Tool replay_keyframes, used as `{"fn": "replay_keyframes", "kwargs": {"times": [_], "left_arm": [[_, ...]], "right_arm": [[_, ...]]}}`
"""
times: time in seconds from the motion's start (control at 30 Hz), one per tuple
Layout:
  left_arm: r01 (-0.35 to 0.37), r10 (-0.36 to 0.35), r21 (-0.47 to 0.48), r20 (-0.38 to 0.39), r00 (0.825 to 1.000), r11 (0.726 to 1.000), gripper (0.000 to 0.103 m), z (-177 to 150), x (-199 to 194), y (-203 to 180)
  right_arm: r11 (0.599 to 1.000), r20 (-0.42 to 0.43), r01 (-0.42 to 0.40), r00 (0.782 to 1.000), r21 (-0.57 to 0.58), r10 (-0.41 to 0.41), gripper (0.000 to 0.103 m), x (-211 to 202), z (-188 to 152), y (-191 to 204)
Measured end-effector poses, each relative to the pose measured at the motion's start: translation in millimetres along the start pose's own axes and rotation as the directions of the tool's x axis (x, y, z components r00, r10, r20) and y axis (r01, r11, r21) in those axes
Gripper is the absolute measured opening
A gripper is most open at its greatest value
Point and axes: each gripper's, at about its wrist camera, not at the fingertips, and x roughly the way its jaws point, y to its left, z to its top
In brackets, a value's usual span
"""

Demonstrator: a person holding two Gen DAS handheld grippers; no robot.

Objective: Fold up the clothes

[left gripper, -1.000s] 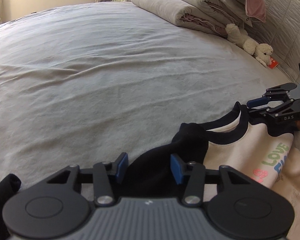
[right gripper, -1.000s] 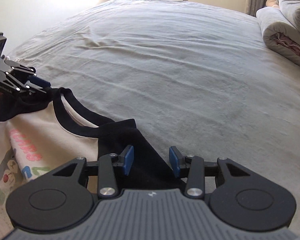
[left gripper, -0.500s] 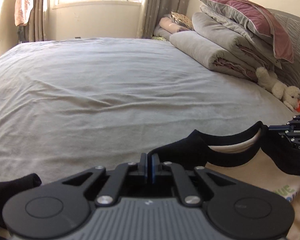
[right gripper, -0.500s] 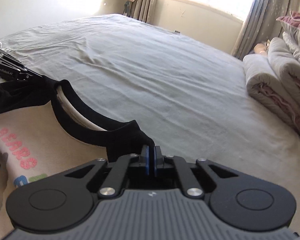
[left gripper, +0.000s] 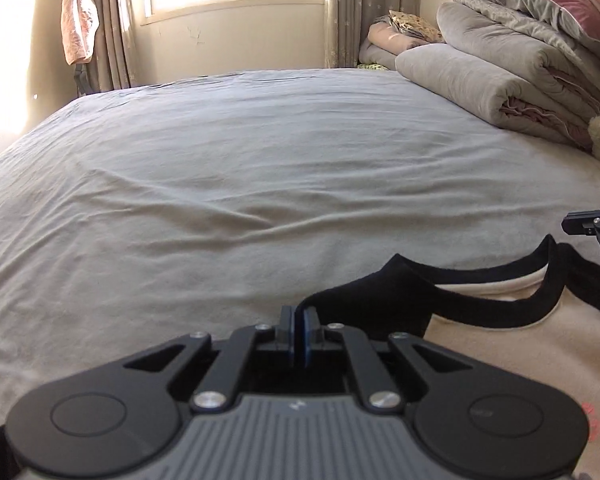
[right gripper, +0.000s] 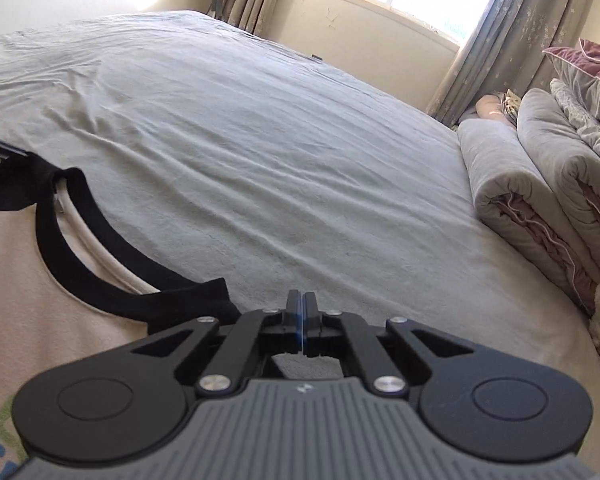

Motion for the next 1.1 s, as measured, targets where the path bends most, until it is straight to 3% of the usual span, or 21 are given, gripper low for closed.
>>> {"fn": "replay_keyframes", "kwargs": {"times": [0.1, 0.17, 0.2, 0.3, 0.43, 0.53, 0.6, 0.67, 0.8, 0.87, 0.93, 1.1], "left_arm": [[0.011, -0.011, 0.01, 0.002, 1.0, 1.0, 0.011, -1, -2, 0], [0.071, -0.071, -0.023, -0.002, 0.997, 0.997, 0.033, 5, -6, 9], [0.097, -0.096, -0.036, 0.005, 0.995, 0.995, 0.036, 8, -8, 13], [0.198, -0.197, -0.098, 0.012, 0.98, 0.975, 0.036, 20, -9, 30], [0.293, -0.305, -0.14, -0.07, 0.95, 0.946, 0.035, 29, 8, 36], [0.287, -0.297, -0.089, -0.143, 0.944, 0.954, 0.029, 24, 21, 23], [0.283, -0.285, -0.033, -0.138, 0.949, 0.959, 0.024, 20, 19, 12], [0.29, -0.288, -0.006, -0.135, 0.948, 0.957, 0.004, 18, 16, 3], [0.205, -0.202, 0.065, -0.058, 0.978, 0.977, 0.003, 15, 0, -11], [0.168, -0.169, 0.042, 0.01, 0.986, 0.985, 0.003, 16, -7, -8], [0.142, -0.143, 0.03, 0.025, 0.989, 0.989, 0.003, 17, -5, -7], [0.069, -0.066, 0.12, -0.023, 0.998, 0.99, 0.003, 7, 16, -26]], "right_arm": [[0.999, -0.04, -0.017, 0.999, 0.03, 0.018, 0.0, 13, -6, -1], [0.996, -0.026, -0.039, 0.999, 0.079, 0.041, 0.0, 9, -8, -6], [0.991, -0.013, -0.068, 0.997, 0.113, 0.07, 0.002, 6, -8, -11], [0.961, 0.034, -0.189, 0.982, 0.203, 0.186, 0.012, -8, -7, -26], [0.924, 0.053, -0.305, 0.952, 0.232, 0.301, 0.019, -16, -3, -31], [0.917, 0.031, -0.326, 0.944, 0.228, 0.328, 0.027, -12, -4, -22], [0.922, 0.013, -0.323, 0.945, 0.215, 0.328, 0.028, -7, -8, -15], [0.929, 0.02, -0.304, 0.951, 0.209, 0.307, 0.027, -6, -14, -10], [0.953, 0.047, -0.258, 0.966, 0.162, 0.254, 0.007, -16, -13, 2], [0.964, 0.096, -0.215, 0.975, 0.156, 0.202, 0.006, -23, -12, 2], [0.967, 0.115, -0.197, 0.977, 0.162, 0.18, 0.006, -23, -11, 0], [0.987, 0.046, -0.131, 0.991, 0.098, 0.127, 0.006, -1, -13, 17]]}}
